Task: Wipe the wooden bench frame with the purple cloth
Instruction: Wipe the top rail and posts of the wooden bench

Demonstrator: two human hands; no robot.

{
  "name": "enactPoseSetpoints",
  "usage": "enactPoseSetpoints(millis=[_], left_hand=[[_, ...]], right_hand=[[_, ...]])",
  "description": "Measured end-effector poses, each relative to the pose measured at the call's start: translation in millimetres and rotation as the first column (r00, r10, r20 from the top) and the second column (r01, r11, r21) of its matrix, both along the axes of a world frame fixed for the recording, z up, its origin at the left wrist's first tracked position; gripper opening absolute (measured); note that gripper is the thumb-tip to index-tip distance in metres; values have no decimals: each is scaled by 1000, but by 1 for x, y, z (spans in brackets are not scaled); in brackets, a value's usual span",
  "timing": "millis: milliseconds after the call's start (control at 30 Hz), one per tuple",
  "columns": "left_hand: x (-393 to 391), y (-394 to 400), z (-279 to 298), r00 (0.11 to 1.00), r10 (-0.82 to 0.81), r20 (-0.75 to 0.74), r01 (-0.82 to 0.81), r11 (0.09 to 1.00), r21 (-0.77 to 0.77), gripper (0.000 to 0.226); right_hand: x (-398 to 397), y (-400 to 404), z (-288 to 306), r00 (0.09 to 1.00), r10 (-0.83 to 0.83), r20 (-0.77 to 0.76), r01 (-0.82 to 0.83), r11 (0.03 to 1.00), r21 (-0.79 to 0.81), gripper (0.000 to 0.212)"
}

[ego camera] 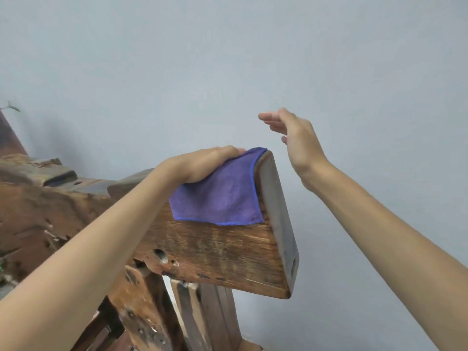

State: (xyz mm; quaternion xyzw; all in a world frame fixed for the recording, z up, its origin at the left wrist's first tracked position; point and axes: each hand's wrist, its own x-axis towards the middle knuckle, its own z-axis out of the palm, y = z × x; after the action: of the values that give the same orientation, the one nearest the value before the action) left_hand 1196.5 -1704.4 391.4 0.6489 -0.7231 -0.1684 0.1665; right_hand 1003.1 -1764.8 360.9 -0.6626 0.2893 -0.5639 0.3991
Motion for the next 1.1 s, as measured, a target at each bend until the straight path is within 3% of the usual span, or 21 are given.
enactPoseSetpoints(millis=[67,133,267,300,367,433,533,600,667,767,900,1100], left_hand=[[-11,6,-5,995,-52,85,60,994,-96,58],[-12,13,-8,989,-62,132,82,985,-152,68],[10,25,-14,997,-79,-4,77,983,-165,62],[20,28,-16,996,-81,-34,75,983,-165,59],[43,33,-21,992,-126,23,128,971,-203,62],[86,46,-29,996,-23,83,41,975,-220,79],[180,84,-57,974,194,121,-164,961,-223,83],[252,123,-89,937,340,73,-329,935,-130,77],[310,161,-125,857,513,47,-513,858,-22,78],[351,195,-168,795,604,58,-606,787,115,79],[365,204,-187,846,532,-5,-529,842,109,80],[439,256,-206,938,346,-10,-346,938,-6,74]], right_hand=[[4,6,30,975,83,-208,-89,996,-23,50],[22,15,51,880,106,-462,-135,990,-29,50],[71,47,49,511,-19,-860,-135,986,-102,75],[80,53,41,427,-93,-899,-145,975,-170,84],[85,58,28,344,-261,-902,-57,953,-297,105],[84,60,26,260,-340,-904,37,939,-342,113],[80,61,27,99,-382,-919,-8,923,-384,98],[88,67,25,25,-448,-894,-6,894,-448,91],[111,72,19,-18,-546,-838,4,838,-546,80],[173,79,7,-15,-624,-782,21,781,-624,79],[250,92,-12,38,-684,-729,85,729,-679,103],[241,121,-41,59,-809,-585,48,588,-807,123]])
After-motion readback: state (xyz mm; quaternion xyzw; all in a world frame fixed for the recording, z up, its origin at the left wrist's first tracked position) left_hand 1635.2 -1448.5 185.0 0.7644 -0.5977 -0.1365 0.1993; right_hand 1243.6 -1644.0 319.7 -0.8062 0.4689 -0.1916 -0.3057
